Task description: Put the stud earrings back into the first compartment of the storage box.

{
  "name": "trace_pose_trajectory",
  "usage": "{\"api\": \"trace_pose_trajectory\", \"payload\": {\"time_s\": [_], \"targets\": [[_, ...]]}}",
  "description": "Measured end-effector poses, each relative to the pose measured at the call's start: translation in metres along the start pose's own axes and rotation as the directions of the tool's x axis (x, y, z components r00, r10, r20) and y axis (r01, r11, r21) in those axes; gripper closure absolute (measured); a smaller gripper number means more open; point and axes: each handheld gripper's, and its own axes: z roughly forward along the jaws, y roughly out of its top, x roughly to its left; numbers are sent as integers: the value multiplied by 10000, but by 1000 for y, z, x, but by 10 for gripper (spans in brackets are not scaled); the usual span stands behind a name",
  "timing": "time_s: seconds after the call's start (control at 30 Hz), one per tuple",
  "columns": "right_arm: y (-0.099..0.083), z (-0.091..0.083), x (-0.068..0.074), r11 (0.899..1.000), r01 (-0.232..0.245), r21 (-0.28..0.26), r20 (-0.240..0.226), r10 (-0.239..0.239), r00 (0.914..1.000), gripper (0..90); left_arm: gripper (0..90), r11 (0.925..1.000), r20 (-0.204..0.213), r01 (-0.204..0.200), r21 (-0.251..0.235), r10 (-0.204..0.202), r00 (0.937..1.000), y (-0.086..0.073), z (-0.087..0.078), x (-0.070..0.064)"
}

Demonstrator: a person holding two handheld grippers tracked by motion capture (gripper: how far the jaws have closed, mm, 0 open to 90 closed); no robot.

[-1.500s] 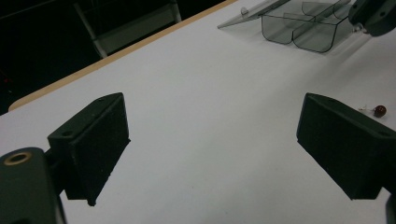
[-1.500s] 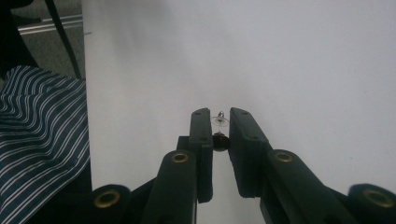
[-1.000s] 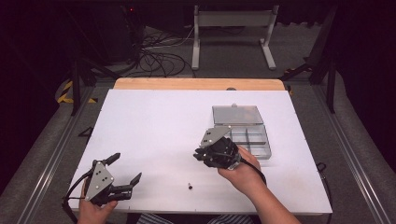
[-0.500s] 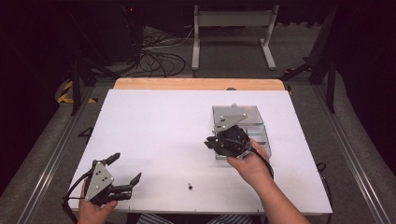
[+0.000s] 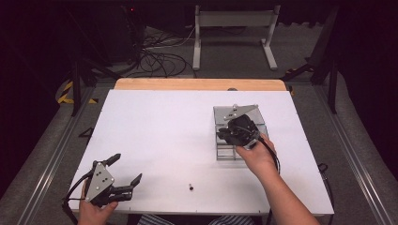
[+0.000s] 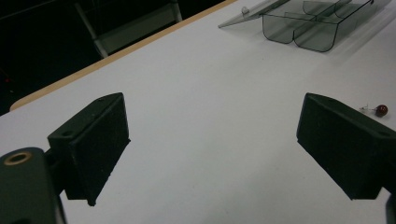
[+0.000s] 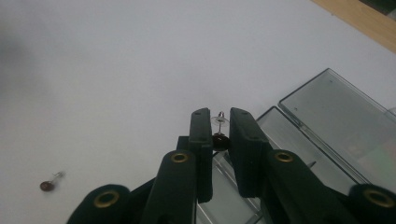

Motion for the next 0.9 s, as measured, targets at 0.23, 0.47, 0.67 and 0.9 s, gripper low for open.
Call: {"api": "trace_pose_trajectory", "payload": {"time_s": [0.23, 0.47, 0.67, 0.9], "targets": [[-3, 10, -17, 9983, -540, 240, 149, 536, 9984, 798, 99, 10000, -14, -24, -3, 24, 10000, 0, 0, 0], [-6, 24, -30, 9933, -945, 667, 235, 932, 9954, 798, 98, 10000, -16, -33, 14, 33, 10000, 0, 0, 0], [-9, 38, -39, 9862, -1183, 1160, 330, 1152, 9928, 797, 98, 10000, -2, 16, 20, -16, 10000, 0, 0, 0], [-12, 51, -47, 9774, -1383, 1601, 379, 1339, 9903, 797, 99, 10000, 4, 18, 11, -18, 10000, 0, 0, 1]]}}
